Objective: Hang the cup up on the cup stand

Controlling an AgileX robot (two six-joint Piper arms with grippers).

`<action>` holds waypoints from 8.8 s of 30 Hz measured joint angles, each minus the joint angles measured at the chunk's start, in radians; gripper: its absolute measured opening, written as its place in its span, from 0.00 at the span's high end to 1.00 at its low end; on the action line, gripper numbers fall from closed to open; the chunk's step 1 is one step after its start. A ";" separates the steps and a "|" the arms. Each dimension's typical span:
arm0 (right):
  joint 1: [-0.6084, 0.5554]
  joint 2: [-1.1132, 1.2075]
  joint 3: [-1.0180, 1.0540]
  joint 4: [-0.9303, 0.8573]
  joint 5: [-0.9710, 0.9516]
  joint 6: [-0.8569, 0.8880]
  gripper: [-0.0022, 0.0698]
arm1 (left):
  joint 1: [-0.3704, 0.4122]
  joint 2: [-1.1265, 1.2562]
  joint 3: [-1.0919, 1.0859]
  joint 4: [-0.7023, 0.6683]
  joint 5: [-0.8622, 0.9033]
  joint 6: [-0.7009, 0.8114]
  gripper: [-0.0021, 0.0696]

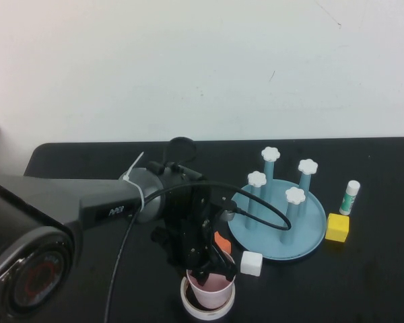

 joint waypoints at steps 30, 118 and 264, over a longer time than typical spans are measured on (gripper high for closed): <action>0.000 0.000 0.000 0.052 0.008 -0.003 0.97 | -0.002 -0.816 0.498 0.034 -0.297 0.100 0.96; 0.524 1.603 -1.177 0.963 0.195 -0.362 0.12 | -0.002 -1.035 0.864 0.041 -1.363 0.371 0.83; 0.331 0.409 -0.301 0.990 -0.355 -1.909 0.97 | -0.002 -2.151 1.132 0.392 -0.125 -0.195 0.97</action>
